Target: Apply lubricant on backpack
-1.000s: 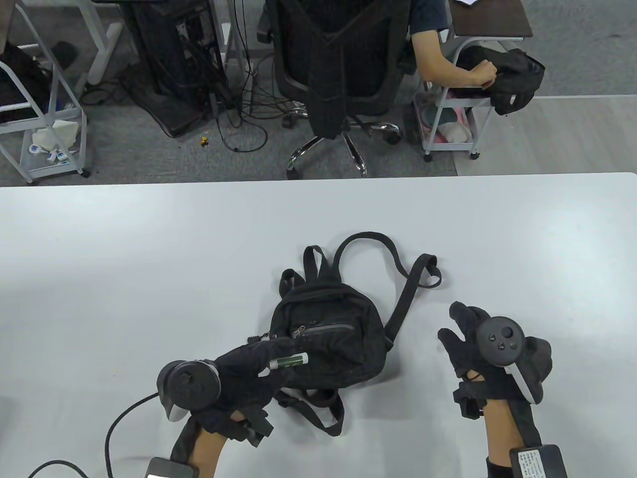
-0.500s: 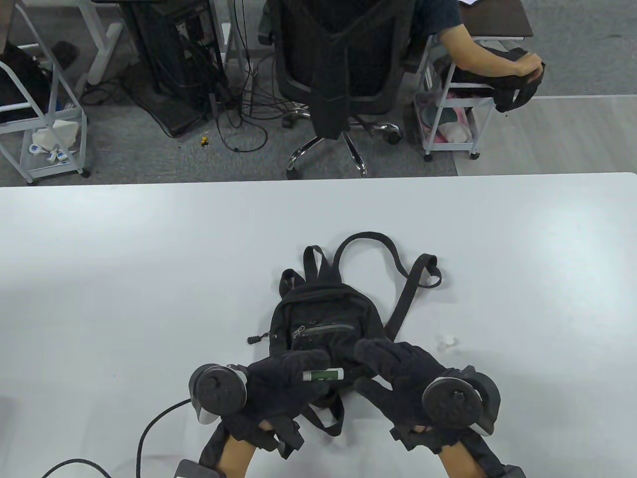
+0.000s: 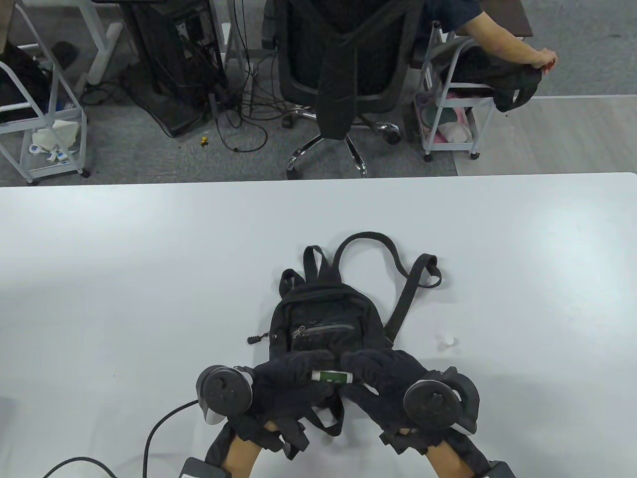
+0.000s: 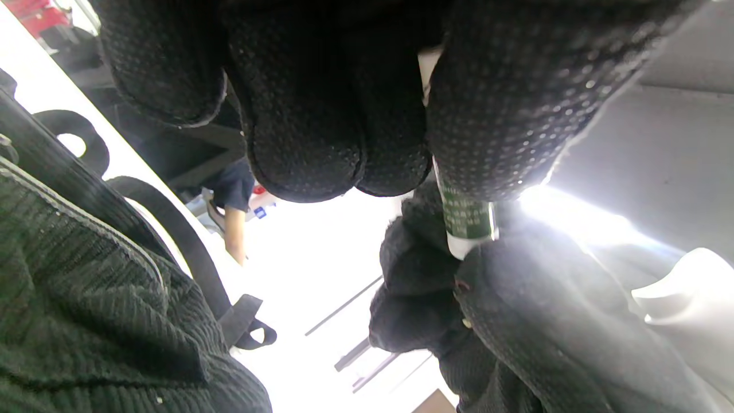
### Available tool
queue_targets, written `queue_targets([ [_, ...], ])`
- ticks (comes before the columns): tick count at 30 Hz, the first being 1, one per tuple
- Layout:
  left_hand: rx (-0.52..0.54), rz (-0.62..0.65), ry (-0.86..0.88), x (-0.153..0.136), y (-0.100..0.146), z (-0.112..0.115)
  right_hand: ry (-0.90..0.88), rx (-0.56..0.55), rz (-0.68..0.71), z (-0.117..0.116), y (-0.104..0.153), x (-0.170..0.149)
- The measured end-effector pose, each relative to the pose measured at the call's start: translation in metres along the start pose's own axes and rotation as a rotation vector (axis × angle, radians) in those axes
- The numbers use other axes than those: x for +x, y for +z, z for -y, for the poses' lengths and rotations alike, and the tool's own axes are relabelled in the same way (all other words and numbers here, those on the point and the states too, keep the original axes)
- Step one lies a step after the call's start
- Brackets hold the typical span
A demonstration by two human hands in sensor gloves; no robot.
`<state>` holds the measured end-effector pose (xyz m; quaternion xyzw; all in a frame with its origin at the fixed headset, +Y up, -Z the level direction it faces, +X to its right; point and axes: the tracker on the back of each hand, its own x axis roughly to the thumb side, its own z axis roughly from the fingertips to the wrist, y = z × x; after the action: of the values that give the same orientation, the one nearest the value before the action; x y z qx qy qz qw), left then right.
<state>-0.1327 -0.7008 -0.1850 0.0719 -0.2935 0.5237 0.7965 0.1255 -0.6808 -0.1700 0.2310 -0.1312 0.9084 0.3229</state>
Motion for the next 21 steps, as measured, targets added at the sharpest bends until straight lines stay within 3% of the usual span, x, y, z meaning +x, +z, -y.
queue_targets([
  [9,-0.004,-0.023,-0.005,-0.006,0.000,0.000,-0.015,-0.013,-0.030,-0.004,0.001,-0.004],
  [16,-0.012,-0.031,0.000,-0.006,-0.001,0.001,-0.050,0.074,-0.043,-0.009,-0.003,-0.010],
  [21,-0.009,-0.032,-0.004,-0.006,0.000,0.001,-0.040,0.069,-0.042,-0.009,-0.003,-0.012],
])
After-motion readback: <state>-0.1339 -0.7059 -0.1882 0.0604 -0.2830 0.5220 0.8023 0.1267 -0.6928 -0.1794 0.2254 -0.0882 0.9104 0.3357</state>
